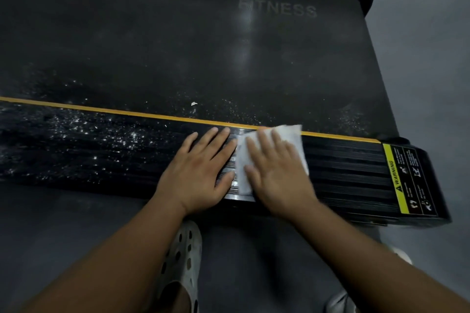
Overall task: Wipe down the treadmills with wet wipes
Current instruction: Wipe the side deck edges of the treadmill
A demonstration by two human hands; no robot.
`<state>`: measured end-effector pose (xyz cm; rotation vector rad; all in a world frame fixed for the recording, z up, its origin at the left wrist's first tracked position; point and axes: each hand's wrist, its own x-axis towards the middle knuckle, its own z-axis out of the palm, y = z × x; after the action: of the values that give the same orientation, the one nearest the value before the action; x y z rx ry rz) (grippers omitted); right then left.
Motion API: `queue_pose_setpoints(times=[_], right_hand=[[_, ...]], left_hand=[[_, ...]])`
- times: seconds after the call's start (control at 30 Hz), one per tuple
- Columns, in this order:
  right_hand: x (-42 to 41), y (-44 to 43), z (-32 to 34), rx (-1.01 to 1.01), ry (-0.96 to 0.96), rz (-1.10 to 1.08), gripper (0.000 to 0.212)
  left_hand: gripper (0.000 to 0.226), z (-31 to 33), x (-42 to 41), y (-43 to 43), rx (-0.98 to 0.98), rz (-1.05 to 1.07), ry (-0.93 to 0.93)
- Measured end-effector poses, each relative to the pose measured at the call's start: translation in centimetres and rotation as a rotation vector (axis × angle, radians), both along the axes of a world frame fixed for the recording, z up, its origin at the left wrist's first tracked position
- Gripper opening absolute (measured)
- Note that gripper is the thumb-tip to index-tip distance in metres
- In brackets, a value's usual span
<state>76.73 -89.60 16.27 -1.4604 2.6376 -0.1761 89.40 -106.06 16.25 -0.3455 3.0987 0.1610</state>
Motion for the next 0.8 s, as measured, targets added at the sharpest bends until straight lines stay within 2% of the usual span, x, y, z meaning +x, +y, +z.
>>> queue_pose_setpoints(times=[0.07, 0.1, 0.17, 0.27, 0.3, 0.33, 0.43, 0.5, 0.53, 0.6, 0.67, 0.73, 0.8], right_hand=[[1.5, 2.9, -0.1, 0.027, -0.009, 0.199, 0.06], [1.0, 4.4, -0.1, 0.042, -0.023, 0.23, 0.059], [-1.2, 5.7, -0.2, 0.028, -0.006, 0.13, 0.063], [-3.6, 2.4, -0.2, 0.047, -0.029, -0.16, 0.075], [-2.9, 1.1, -0.1, 0.056, -0.039, -0.194, 0.076], [-1.8, 0.4, 0.1, 0.05, -0.037, -0.163, 0.075], [1.2, 2.7, -0.2, 0.02, -0.013, 0.169, 0.063], [-0.3, 5.4, -0.6, 0.045, 0.028, 0.274, 0.062], [-1.8, 5.9, -1.0, 0.055, 0.061, 0.226, 0.065], [-4.5, 4.5, -0.8, 0.059, 0.044, -0.048, 0.073], [-3.6, 1.1, -0.3, 0.068, 0.001, -0.204, 0.074], [-0.4, -0.3, -0.1, 0.013, 0.01, -0.029, 0.067], [1.9, 2.0, -0.6, -0.001, 0.024, 0.202, 0.059]], left_hand=[[0.069, -0.1, 0.0, -0.1, -0.002, -0.003, 0.005], [0.069, -0.2, 0.0, 0.0, -0.001, -0.004, 0.011], [0.069, -0.2, 0.0, 0.0, 0.0, -0.001, 0.022], [0.069, -0.1, 0.0, 0.0, 0.006, -0.008, 0.005], [0.07, -0.1, 0.0, 0.0, 0.002, -0.005, -0.002], [0.07, 0.0, 0.0, 0.0, -0.002, 0.001, -0.004], [0.07, 0.0, -0.1, 0.0, -0.001, 0.001, -0.004], [0.07, 0.0, -0.1, 0.0, 0.005, -0.004, 0.005], [0.07, 0.0, -0.1, 0.0, 0.01, -0.004, 0.003], [0.07, 0.0, 0.0, 0.0, 0.018, -0.003, -0.006], [0.071, 0.1, -0.1, 0.0, 0.019, -0.004, -0.015], [0.072, 0.3, 0.0, 0.1, 0.013, 0.004, -0.022], [0.072, 0.2, -0.1, 0.1, 0.015, 0.003, -0.022]])
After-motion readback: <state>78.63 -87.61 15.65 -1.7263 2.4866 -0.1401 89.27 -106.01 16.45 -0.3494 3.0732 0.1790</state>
